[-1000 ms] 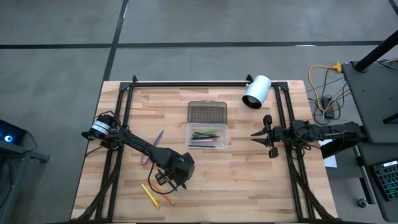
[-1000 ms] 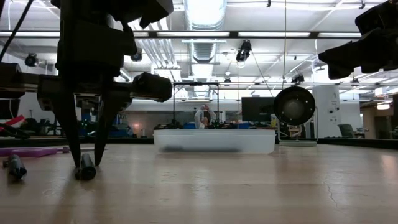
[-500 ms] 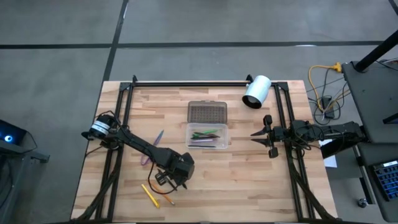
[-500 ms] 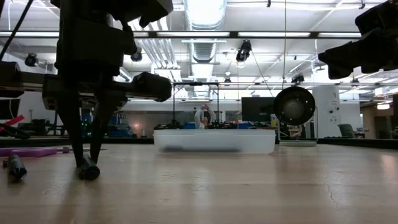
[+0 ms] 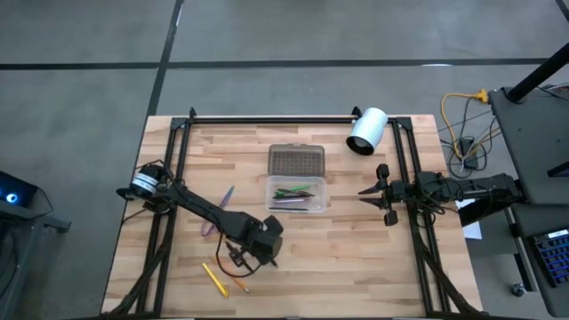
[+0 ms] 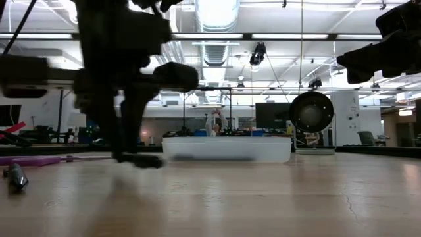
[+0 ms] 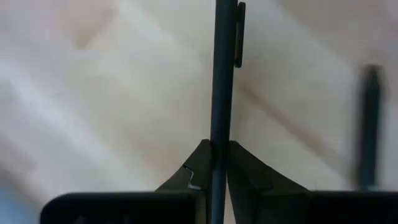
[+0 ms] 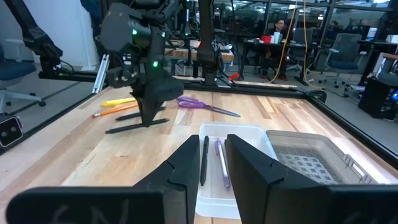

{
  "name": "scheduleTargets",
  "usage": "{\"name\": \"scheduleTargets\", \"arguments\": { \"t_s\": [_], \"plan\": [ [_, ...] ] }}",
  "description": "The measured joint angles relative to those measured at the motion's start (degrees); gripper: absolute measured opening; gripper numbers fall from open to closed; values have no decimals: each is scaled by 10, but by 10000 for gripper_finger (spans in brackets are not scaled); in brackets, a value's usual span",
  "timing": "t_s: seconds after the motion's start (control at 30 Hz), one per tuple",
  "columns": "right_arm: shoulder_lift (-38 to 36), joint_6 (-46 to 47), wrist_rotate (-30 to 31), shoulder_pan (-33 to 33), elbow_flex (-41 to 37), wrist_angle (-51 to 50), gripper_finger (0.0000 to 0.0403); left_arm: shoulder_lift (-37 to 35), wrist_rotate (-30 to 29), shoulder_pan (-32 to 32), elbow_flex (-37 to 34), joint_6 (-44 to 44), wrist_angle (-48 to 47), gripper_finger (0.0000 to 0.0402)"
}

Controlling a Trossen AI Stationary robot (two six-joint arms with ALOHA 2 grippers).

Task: Pick & place school supplies into a supply box
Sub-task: Put the black pen into the white and black supply box

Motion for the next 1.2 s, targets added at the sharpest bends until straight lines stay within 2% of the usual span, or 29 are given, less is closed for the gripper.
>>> {"name": "scheduleTargets", "arguments": {
  "t_s": [0.23,0.5,0.8,1.03,1.2],
  "plan": [
    [0,0,0,0,0,0,82,0,-87,23,23,-43,-5,10],
    [0,0,0,0,0,0,71,-1,-192,43,53,-85,-5,10],
    [0,0,0,0,0,0,73,-2,-260,62,63,-129,5,10],
    [0,0,0,0,0,0,82,-2,-276,76,63,-151,53,10],
    [0,0,0,0,0,0,77,0,-317,86,62,-182,62,10]
  ]
}}
